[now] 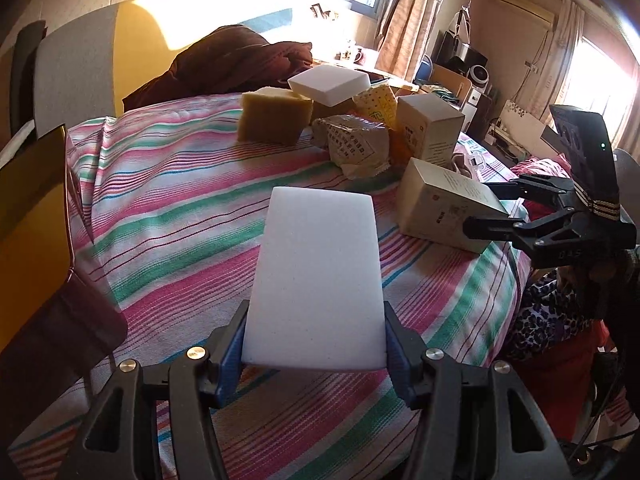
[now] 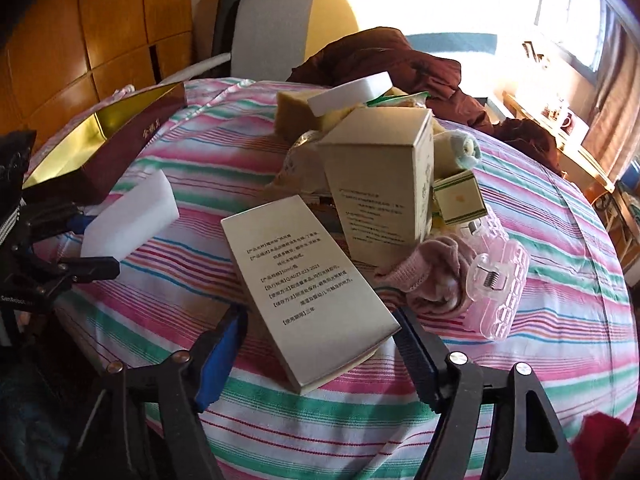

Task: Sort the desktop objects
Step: 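Grasp a cream printed box with the right tool while the left tool holds the sponge, then lower the white sponge and cream box into the gold tray, opening both tools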

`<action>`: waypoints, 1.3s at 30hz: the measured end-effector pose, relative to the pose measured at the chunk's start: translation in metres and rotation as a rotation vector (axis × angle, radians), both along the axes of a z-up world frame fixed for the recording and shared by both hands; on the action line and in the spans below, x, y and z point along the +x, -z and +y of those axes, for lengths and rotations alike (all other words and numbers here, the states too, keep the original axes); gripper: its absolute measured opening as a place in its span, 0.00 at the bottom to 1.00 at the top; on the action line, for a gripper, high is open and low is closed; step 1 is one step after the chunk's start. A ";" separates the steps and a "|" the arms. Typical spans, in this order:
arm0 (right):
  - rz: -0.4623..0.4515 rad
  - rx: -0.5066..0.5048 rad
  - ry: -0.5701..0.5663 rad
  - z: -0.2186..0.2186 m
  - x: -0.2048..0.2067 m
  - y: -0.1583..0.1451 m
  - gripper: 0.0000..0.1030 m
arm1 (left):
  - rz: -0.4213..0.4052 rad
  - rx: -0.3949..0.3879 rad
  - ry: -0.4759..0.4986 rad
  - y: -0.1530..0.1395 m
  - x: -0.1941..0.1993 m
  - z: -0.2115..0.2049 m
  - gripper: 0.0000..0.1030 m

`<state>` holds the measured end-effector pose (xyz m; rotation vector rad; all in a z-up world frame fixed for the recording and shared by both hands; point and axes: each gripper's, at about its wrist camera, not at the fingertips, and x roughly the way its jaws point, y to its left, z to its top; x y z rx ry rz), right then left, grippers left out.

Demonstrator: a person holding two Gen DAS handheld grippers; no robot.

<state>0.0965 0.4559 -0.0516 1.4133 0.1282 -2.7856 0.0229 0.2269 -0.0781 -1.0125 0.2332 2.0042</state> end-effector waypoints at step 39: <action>0.105 -0.255 0.080 -0.047 0.010 0.005 0.49 | 0.053 0.010 -0.059 -0.017 0.008 -0.008 0.58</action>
